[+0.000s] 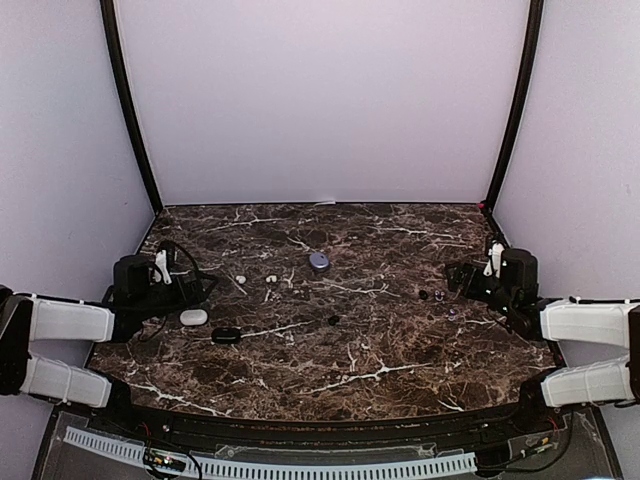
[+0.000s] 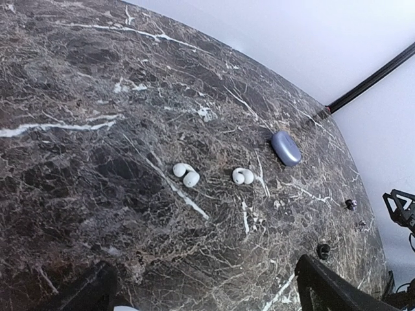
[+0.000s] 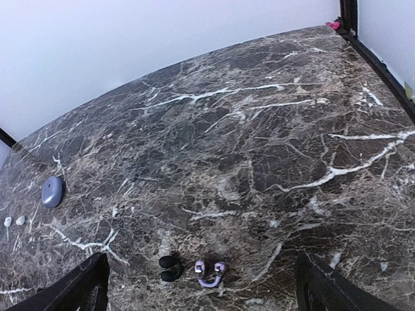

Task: Insert the wireless bluetooth earbuds into the charging case
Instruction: Pick up the charging case from the center of the board.

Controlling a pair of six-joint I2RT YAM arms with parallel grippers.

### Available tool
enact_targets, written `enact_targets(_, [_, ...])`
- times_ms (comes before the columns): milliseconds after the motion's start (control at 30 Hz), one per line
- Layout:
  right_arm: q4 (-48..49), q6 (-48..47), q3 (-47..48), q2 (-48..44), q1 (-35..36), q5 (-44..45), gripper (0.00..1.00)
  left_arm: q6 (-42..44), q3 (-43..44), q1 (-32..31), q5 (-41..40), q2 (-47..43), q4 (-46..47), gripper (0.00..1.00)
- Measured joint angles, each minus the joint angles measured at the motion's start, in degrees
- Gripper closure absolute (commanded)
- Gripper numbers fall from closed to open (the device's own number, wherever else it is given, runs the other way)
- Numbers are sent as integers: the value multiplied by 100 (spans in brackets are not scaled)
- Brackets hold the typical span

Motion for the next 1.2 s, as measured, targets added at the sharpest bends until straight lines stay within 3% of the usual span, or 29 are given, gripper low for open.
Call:
enact_targets(300, [-299, 138, 114, -4, -2, 680, 1, 42, -232, 0, -136, -715, -101, 6])
enact_targets(600, [-964, 590, 540, 146, -2, 876, 1, -310, -177, -308, -46, -782, -647, 7])
enact_targets(1100, [-1329, 868, 804, 682, -2, 922, 1, -632, 1751, -1493, -2203, 149, -3512, 6])
enact_targets(1200, [-1355, 866, 831, 693, -2, 874, 1, -883, 1921, -1661, -2638, 26, -4277, 2])
